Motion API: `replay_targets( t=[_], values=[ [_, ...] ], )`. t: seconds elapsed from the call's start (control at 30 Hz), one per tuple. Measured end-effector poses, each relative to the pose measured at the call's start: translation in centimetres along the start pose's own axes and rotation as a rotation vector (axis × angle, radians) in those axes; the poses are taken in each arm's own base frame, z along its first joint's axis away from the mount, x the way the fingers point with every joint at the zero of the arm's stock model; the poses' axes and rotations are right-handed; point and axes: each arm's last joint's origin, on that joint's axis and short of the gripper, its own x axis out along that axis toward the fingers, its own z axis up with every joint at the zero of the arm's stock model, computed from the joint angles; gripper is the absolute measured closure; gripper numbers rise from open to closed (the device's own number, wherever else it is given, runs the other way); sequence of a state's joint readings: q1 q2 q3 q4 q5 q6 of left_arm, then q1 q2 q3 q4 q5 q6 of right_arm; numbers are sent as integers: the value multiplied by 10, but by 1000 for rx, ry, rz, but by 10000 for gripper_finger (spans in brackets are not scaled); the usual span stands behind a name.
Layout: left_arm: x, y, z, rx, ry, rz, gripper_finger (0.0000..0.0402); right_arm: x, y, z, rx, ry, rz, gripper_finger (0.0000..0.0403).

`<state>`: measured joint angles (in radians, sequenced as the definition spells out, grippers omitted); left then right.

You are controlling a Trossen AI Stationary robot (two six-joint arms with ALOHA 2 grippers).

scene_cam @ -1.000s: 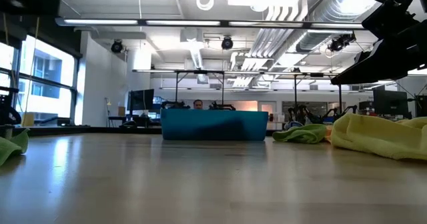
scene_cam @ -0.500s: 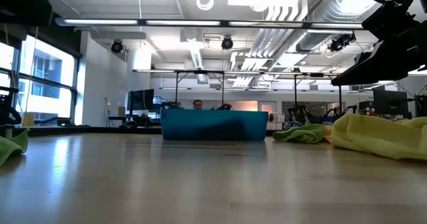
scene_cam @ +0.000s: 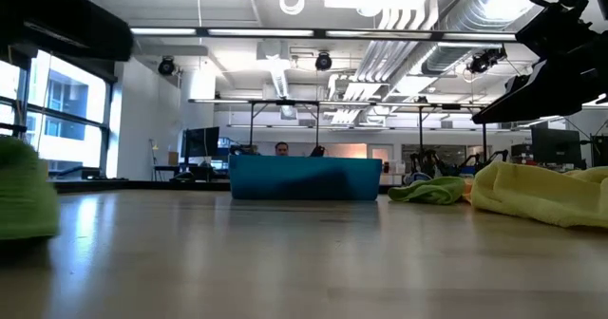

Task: Fold microfiber towels
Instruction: Fold the bottom left green microfiber cloth

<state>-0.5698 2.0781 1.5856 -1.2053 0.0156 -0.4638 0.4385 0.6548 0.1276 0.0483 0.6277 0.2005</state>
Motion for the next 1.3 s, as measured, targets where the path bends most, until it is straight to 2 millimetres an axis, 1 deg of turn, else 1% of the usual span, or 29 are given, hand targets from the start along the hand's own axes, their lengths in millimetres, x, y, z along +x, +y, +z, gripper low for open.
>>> replay_targets(
  t=[0.1,0.2,0.3,0.43,0.5,0.63,0.8,0.9,1.1,1.3],
  values=[
    [0,14,7,14,-26,57,387,0,0,0,0,0,0,236],
    [-1,31,14,35,-52,131,395,0,0,0,0,0,-1,236],
    [-6,50,25,30,-97,182,398,0,0,0,0,1,0,236],
    [-17,77,44,1,-211,252,399,0,0,0,-1,1,0,236],
    [-23,89,55,-11,-280,248,400,0,0,0,-1,1,-1,236],
    [-34,108,75,-25,-434,224,400,0,0,0,-1,2,-1,236],
    [-48,125,98,-49,-645,87,401,0,0,0,-2,2,-1,236],
    [-54,133,107,-50,-748,-16,401,0,0,0,-2,3,-1,236],
    [-63,144,117,-64,-857,-231,401,0,0,0,-2,3,-1,236],
    [-77,147,125,-77,-970,-503,401,0,0,0,-2,3,-1,236]
  ],
)
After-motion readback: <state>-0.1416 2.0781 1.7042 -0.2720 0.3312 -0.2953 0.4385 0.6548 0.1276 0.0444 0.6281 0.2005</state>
